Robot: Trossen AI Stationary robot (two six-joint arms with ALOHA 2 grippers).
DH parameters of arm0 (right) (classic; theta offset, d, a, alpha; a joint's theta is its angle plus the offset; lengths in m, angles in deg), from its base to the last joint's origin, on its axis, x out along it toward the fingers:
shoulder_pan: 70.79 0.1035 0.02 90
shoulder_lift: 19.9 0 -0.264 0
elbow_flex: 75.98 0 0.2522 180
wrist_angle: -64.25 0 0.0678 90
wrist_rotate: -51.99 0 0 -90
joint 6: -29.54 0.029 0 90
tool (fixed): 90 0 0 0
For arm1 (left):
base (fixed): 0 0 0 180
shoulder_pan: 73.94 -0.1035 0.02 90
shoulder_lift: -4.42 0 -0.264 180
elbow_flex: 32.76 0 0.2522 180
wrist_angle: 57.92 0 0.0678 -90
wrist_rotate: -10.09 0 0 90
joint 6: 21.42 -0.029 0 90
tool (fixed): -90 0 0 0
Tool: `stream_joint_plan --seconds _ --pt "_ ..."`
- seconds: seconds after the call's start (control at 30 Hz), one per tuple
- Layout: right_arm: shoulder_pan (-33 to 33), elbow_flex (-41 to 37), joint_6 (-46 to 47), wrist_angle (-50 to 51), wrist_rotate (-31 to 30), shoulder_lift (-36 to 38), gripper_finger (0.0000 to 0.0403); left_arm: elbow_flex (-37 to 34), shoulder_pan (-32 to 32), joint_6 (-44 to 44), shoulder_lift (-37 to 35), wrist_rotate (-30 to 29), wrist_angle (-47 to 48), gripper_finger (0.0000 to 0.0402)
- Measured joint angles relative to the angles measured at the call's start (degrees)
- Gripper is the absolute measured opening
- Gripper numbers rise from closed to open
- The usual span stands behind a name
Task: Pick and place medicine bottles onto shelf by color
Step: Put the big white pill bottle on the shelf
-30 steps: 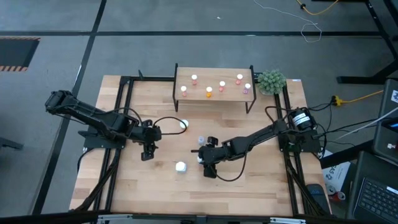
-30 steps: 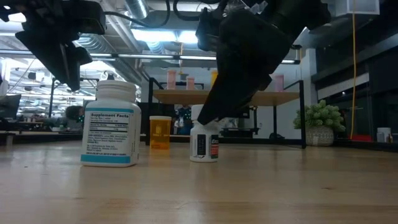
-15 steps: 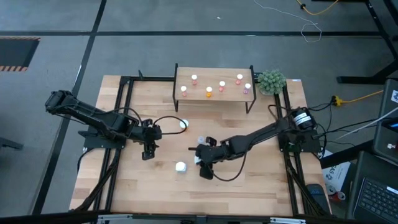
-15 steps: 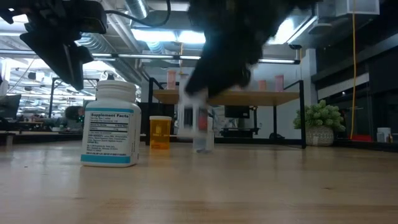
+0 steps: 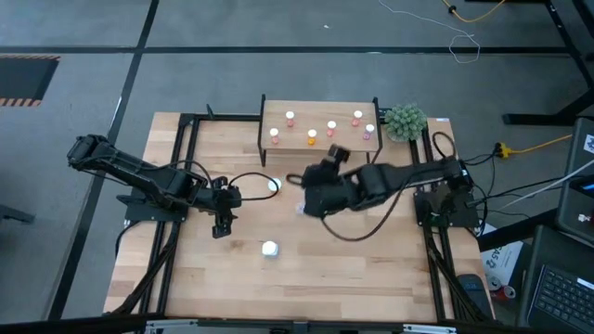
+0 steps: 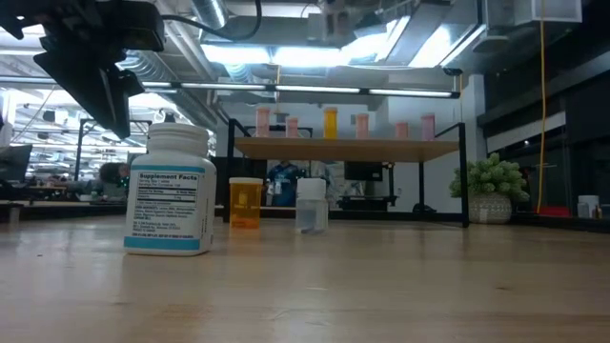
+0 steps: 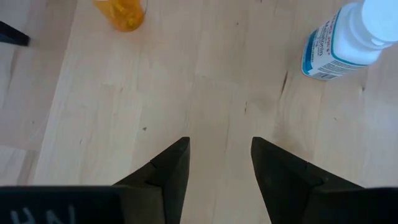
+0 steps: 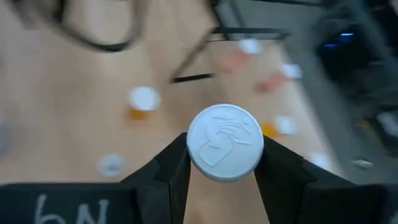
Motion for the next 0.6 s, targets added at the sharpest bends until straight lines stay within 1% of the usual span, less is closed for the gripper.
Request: stream_joint_plan --seconds 0.1,0.2,0.23,0.3,0.4,0.6 --pt "-1.6 5.8 1.2 7.0 -3.2 -0.2 0.0148 0.0 0.0 0.0 0.0 -0.2 0.0 0.0167" --pt "-4.0 9.5 3.0 14.0 -5.8 -0.1 0.0148 0.0 0.0 -0.1 0.0 -0.6 0.0 0.0167" --pt "-5.1 10.6 3.6 16.6 -5.9 -0.1 0.0148 0.0 0.0 -0.1 0.0 -0.6 0.0 0.0167" --pt "-7.3 11.3 3.7 16.5 -5.1 0.7 0.0148 0.0 0.0 -0.1 0.0 -0.6 0.0 0.0167" --pt "-10.7 11.1 0.6 16.6 0.0 3.6 0.0148 0.0 0.0 -0.1 0.0 -0.8 0.0 0.0167" --pt "-15.3 11.1 0.1 16.9 1.7 10.1 0.0148 0.0 0.0 -0.1 0.0 -1.2 0.3 0.0167"
